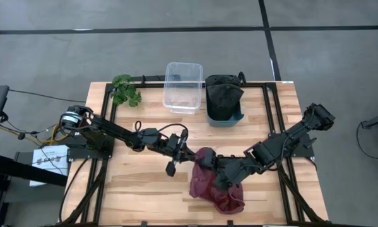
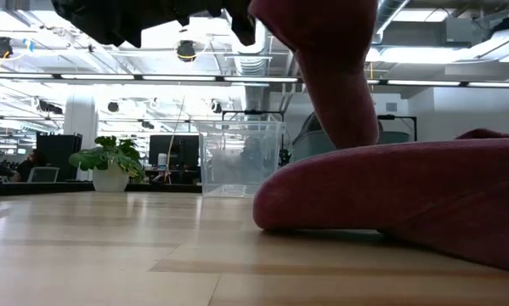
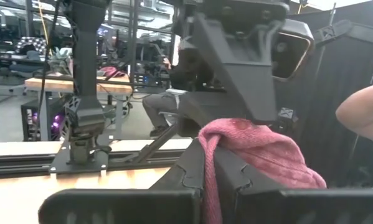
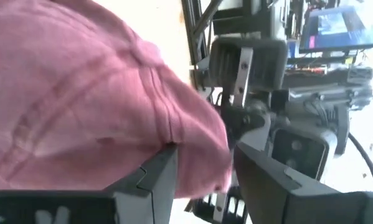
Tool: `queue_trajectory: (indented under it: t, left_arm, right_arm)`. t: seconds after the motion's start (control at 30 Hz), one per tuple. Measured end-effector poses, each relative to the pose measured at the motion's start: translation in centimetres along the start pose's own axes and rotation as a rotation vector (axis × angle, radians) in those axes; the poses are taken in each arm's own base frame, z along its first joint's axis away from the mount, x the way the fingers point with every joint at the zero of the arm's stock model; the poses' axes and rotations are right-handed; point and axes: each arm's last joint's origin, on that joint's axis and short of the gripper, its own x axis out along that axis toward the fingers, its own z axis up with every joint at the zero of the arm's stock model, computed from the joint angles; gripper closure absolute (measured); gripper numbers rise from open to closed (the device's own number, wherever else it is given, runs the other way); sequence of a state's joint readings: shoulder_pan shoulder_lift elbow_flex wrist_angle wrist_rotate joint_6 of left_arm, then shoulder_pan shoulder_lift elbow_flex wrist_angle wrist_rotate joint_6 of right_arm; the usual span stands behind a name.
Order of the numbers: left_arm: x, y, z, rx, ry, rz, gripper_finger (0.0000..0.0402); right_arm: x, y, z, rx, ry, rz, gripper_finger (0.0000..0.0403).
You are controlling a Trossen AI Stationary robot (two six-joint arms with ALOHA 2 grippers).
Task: Pick & Place hat
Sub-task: Put the left red cap into the transparent bin
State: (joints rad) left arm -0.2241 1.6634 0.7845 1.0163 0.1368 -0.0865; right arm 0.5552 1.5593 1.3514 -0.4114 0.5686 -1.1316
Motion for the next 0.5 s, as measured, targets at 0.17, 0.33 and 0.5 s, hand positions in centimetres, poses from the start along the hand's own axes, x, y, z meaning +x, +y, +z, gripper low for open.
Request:
queue_trajectory:
  t: [0.17,0.33,0.5]
  left_arm:
    - [0.0,0.4,0.0,-0.002,0.001,0.008,0.0392]
    - [-0.1,0.9,0.1,-0.023,-0.003,0.025,0.0392]
    - [-0.1,0.9,0.1,-0.023,-0.005,0.026,0.0392]
  right_arm:
    - [0.3,-0.1,-0.3,0.004,-0.052,0.03,0.0254]
    - [0.9,-0.5,-1.2,0.022,-0.061,0.045,0.0272]
    - [1.2,-0.7,-1.7,0.032,-0.075,0.057,0.0319]
